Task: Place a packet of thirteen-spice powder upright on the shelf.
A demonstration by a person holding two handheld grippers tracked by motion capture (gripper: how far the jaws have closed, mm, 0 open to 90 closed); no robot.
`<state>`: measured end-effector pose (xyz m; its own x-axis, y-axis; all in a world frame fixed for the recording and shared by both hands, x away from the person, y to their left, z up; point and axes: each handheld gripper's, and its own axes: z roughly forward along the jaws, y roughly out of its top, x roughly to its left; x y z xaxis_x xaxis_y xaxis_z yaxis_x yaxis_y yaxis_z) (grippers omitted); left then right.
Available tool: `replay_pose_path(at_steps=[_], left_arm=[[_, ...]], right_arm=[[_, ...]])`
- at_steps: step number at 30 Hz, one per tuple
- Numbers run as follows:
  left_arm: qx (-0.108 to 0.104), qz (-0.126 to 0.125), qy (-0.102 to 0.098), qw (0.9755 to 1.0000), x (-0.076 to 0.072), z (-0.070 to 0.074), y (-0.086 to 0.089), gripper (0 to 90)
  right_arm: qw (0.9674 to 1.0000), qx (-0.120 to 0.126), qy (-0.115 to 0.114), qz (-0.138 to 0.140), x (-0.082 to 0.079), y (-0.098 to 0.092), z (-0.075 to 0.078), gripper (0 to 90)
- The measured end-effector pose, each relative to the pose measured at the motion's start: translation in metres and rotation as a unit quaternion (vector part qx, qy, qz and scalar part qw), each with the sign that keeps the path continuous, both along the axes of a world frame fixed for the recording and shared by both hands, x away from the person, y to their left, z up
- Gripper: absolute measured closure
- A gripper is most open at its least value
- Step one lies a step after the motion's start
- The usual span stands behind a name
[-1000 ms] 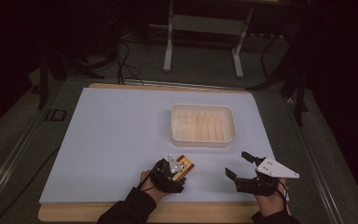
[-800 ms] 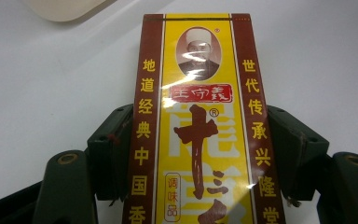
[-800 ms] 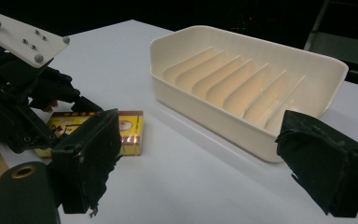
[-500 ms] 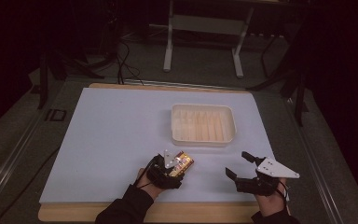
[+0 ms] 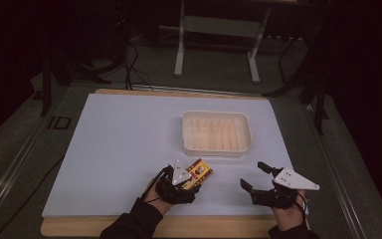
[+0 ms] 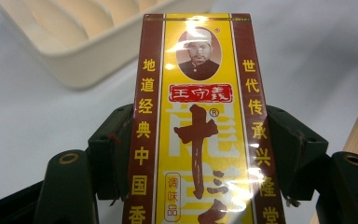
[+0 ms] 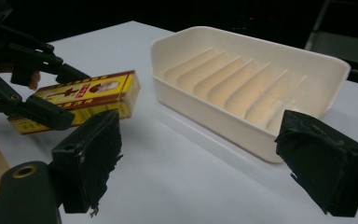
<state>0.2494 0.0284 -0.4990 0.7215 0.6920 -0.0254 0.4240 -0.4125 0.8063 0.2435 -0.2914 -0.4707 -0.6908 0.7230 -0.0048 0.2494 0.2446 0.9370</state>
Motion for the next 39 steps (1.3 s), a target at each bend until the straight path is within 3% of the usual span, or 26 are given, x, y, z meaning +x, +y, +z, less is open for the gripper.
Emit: replay_pose_path(at_steps=[5,10,16,18,22,27,31,33,37,39], left_arm=[[-0.049,-0.014,0.000,0.9987,-0.002,0.003,0.004,33.3],[-0.073,-0.035,-0.039,0.9960,-0.006,0.002,0.006,33.3],[-0.107,-0.027,-0.063,0.9919,-0.007,0.001,0.009,33.3],[-0.112,-0.021,-0.061,0.9916,-0.007,0.001,0.010,33.3],[-0.138,-0.007,-0.067,0.9881,-0.007,0.002,0.013,33.2],[-0.146,-0.016,-0.091,0.9849,-0.007,0.004,0.013,33.2],[-0.141,-0.025,-0.106,0.9840,-0.010,0.001,0.011,33.2],[-0.141,-0.029,-0.109,0.9835,-0.011,0.000,0.009,33.2],[-0.151,-0.030,-0.118,0.9809,-0.013,-0.002,0.009,33.2],[-0.161,-0.032,-0.120,0.9792,-0.013,-0.002,0.009,33.3]], right_arm=[[0.9999,0.009,0.000,0.004,-0.001,0.001,0.001,13.7],[1.0000,0.003,0.000,0.006,-0.002,0.002,0.001,14.7],[1.0000,0.007,0.000,0.006,-0.002,0.003,0.002,14.7],[0.9999,0.010,-0.001,0.006,-0.003,0.003,0.003,14.7],[0.9998,0.010,-0.013,0.009,-0.004,0.002,0.005,14.7],[0.9997,0.016,-0.012,0.014,-0.007,0.004,0.008,14.9],[0.9998,0.019,-0.004,0.005,-0.010,0.006,0.014,15.0],[0.9997,0.018,-0.015,-0.001,-0.012,0.007,0.019,15.0],[0.9989,0.046,-0.009,0.001,-0.014,0.009,0.027,15.0],[0.9988,0.047,-0.011,0.005,-0.015,0.012,0.030,15.0]])
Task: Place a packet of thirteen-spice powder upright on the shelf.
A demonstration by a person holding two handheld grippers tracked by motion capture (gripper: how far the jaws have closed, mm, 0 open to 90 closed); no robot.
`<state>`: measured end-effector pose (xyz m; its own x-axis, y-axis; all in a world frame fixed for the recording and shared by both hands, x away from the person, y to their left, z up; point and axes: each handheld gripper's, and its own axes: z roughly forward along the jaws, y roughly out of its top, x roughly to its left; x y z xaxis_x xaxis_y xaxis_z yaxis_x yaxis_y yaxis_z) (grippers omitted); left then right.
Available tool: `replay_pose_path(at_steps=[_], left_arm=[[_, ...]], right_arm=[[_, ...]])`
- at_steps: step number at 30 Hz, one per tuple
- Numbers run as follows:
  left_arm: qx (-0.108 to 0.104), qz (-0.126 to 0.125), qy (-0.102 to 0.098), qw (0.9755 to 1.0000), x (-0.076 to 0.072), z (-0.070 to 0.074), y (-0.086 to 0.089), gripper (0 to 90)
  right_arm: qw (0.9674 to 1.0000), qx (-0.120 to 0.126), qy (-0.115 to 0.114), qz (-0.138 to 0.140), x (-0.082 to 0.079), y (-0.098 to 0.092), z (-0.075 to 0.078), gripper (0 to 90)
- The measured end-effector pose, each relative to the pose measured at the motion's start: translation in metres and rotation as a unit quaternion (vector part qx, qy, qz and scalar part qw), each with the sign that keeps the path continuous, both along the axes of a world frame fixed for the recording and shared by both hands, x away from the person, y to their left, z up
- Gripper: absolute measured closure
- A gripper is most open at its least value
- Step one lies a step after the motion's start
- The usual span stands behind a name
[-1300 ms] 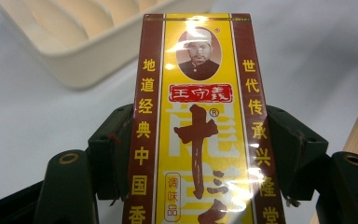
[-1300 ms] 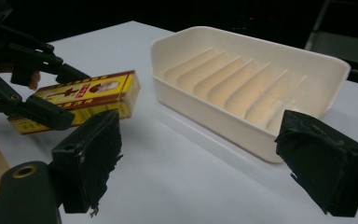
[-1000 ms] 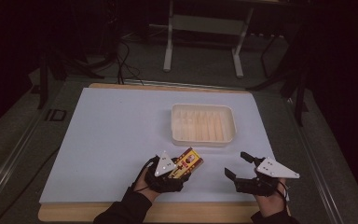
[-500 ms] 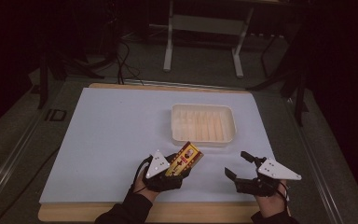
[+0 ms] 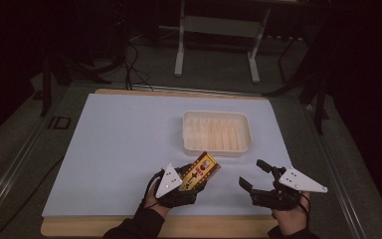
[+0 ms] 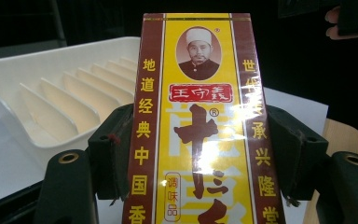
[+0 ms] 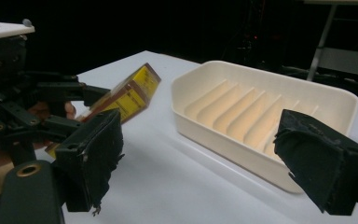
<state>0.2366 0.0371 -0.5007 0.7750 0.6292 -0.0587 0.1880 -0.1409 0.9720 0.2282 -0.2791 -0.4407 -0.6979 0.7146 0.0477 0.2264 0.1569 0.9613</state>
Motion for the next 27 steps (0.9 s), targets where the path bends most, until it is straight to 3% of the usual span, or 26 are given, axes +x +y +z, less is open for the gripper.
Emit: replay_pose_path(at_steps=[3,4,7,9,14,17,22,27], left_arm=[[-0.002,-0.003,-0.014,0.9999,-0.001,0.000,-0.001,33.2],[-0.002,0.002,-0.029,0.9996,-0.002,0.000,-0.001,33.2],[-0.008,0.006,-0.039,0.9992,-0.003,0.000,-0.003,33.2],[-0.012,0.005,-0.036,0.9993,-0.002,0.001,-0.003,33.2],[-0.016,0.005,-0.035,0.9992,-0.002,0.001,-0.004,33.2],[-0.025,0.001,-0.038,0.9990,-0.002,0.001,-0.005,33.2],[-0.025,-0.001,-0.046,0.9986,-0.004,0.002,-0.007,33.2],[-0.030,-0.009,-0.053,0.9981,-0.005,0.002,-0.012,33.2]], right_arm=[[0.9999,-0.003,-0.010,-0.001,0.000,0.004,0.005,14.8],[1.0000,0.002,-0.008,0.001,0.000,0.006,0.007,14.8],[0.9997,0.023,0.000,0.010,0.004,0.011,0.015,13.1],[0.9982,0.052,0.021,0.022,0.007,0.013,0.021,11.7],[0.9985,0.045,-0.005,0.029,0.011,0.023,0.032,11.5],[0.9986,0.045,0.012,0.024,0.017,0.035,0.037,11.6],[0.9991,0.038,0.009,0.013,0.022,0.047,0.037,11.4],[0.9968,0.069,0.039,0.007,0.026,0.061,0.033,11.6]])
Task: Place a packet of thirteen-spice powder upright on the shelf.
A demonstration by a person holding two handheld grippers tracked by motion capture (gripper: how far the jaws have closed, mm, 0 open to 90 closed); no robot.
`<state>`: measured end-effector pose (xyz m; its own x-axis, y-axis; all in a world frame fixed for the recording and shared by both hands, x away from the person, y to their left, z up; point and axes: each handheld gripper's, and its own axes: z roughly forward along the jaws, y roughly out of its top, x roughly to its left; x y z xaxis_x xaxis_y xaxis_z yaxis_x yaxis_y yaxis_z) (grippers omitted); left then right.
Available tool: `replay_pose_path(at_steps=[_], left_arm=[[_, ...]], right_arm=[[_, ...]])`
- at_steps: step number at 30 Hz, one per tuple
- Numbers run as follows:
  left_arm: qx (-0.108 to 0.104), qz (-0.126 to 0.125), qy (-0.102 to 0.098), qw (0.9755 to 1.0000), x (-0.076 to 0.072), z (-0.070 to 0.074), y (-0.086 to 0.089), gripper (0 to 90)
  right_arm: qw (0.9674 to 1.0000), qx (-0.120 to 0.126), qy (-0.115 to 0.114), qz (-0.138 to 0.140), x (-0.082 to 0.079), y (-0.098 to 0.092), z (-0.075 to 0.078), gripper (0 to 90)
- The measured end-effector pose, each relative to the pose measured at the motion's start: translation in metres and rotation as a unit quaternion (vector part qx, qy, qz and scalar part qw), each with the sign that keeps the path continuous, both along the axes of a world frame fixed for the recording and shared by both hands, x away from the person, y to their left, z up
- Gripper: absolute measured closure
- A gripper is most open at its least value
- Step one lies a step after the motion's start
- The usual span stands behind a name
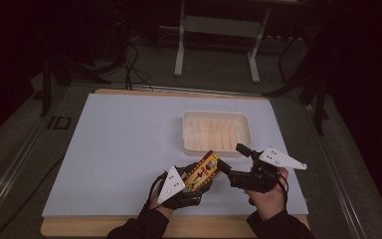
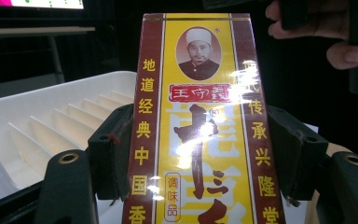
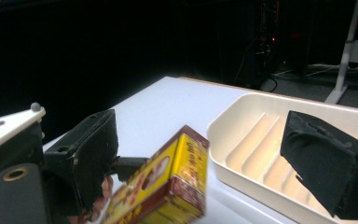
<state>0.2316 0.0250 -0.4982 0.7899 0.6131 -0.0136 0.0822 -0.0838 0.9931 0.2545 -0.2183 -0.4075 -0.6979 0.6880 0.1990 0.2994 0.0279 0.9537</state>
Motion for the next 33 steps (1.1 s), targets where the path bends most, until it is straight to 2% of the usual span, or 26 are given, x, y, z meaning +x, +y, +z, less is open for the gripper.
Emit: replay_pose_path(at_steps=[3,5,6,7,8,9,14,15,16,19,21,24,28,30,33], left_arm=[[-0.003,0.000,-0.003,1.0000,0.000,0.000,-0.001,33.1],[-0.011,0.002,-0.003,0.9999,0.000,0.001,-0.001,33.1],[-0.013,0.006,-0.006,0.9999,0.000,0.001,-0.001,33.1],[-0.021,0.008,-0.010,0.9997,-0.001,0.001,-0.001,33.1],[-0.025,0.008,-0.013,0.9996,-0.001,0.002,0.000,33.1],[-0.029,0.010,-0.022,0.9993,-0.002,0.003,0.000,33.1],[-0.034,0.023,-0.039,0.9984,-0.004,0.005,0.002,33.1],[-0.036,0.030,-0.042,0.9980,-0.004,0.006,0.003,33.0],[-0.036,0.030,-0.042,0.9980,-0.004,0.006,0.003,33.0],[-0.043,0.044,-0.051,0.9968,-0.005,0.007,0.004,33.0],[-0.043,0.049,-0.051,0.9966,-0.005,0.006,0.005,32.9],[-0.046,0.051,-0.051,0.9963,-0.005,0.005,0.005,32.9],[-0.048,0.053,-0.049,0.9962,-0.004,0.004,0.005,32.9],[-0.051,0.053,-0.048,0.9961,-0.004,0.004,0.005,32.8],[-0.053,0.052,-0.046,0.9962,-0.004,0.004,0.006,32.8]], right_arm=[[0.9999,0.010,0.007,-0.004,0.000,0.003,-0.002,13.9],[0.9994,0.028,0.018,-0.008,0.000,0.008,-0.005,19.2],[0.9994,0.028,0.018,-0.008,0.000,0.008,-0.005,19.2],[0.9991,0.033,0.023,-0.012,0.000,0.008,-0.006,23.5],[0.9977,0.057,0.031,-0.018,0.000,0.011,-0.009,27.1],[0.9973,0.062,0.035,-0.019,0.001,0.013,-0.010,31.8],[0.9957,0.079,0.046,-0.019,0.003,0.021,-0.012,35.0],[0.9943,0.089,0.055,-0.019,0.004,0.025,-0.013,37.0],[0.9943,0.089,0.055,-0.019,0.004,0.025,-0.013,37.0],[0.9924,0.094,0.076,-0.022,0.007,0.031,-0.014,44.7],[0.9924,0.093,0.075,-0.028,0.007,0.033,-0.016,47.8],[0.9914,0.096,0.086,-0.023,0.007,0.034,-0.017,51.7],[0.9839,0.124,0.129,-0.009,0.010,0.036,-0.018,61.6],[0.9808,0.131,0.145,-0.004,0.011,0.038,-0.017,63.7],[0.9806,0.131,0.146,-0.004,0.011,0.039,-0.016,65.4]])
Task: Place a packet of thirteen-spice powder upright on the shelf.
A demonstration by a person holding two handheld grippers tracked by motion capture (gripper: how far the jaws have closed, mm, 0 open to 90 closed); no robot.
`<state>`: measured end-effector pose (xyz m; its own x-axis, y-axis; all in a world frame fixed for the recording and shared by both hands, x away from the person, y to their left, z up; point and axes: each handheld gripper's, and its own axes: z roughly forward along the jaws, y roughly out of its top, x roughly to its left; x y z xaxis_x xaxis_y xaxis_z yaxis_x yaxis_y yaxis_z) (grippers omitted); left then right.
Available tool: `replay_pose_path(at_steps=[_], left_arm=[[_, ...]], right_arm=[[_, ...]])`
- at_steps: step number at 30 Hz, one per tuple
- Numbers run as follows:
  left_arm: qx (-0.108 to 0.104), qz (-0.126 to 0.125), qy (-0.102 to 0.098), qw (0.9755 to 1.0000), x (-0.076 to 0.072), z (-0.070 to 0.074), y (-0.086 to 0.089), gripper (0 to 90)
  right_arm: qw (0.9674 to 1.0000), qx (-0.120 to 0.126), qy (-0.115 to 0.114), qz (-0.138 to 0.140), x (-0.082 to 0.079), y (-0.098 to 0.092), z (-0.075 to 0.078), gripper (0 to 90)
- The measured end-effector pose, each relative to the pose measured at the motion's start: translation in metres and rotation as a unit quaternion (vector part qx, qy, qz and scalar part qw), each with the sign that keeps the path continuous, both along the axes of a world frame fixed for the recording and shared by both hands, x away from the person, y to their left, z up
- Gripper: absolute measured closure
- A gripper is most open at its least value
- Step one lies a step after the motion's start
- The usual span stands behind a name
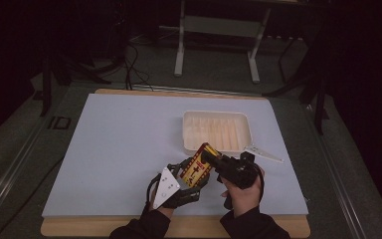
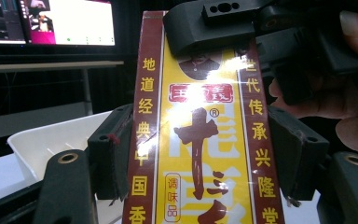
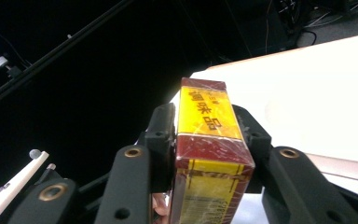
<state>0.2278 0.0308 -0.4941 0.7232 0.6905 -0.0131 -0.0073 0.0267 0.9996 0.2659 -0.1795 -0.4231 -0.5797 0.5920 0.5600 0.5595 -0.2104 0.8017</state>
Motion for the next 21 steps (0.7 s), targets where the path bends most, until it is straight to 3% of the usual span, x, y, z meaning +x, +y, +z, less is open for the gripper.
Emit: replay_pose_path(at_steps=[4,9,16,21], left_arm=[[-0.005,-0.002,0.013,0.9999,0.001,-0.001,0.000,32.7],[0.000,0.001,0.016,0.9999,0.001,0.000,-0.001,32.5],[0.001,0.005,0.016,0.9999,0.001,0.006,0.000,31.9],[0.008,0.004,0.025,0.9996,0.000,0.008,-0.001,22.9]], right_arm=[[1.0000,-0.002,0.005,-0.001,0.000,0.002,0.002,67.1],[0.9994,-0.029,-0.017,-0.004,-0.003,0.006,0.006,67.6],[0.9992,-0.031,-0.024,-0.004,-0.004,0.008,0.010,67.7],[0.9989,-0.035,-0.029,-0.010,-0.005,0.008,0.012,67.7]])
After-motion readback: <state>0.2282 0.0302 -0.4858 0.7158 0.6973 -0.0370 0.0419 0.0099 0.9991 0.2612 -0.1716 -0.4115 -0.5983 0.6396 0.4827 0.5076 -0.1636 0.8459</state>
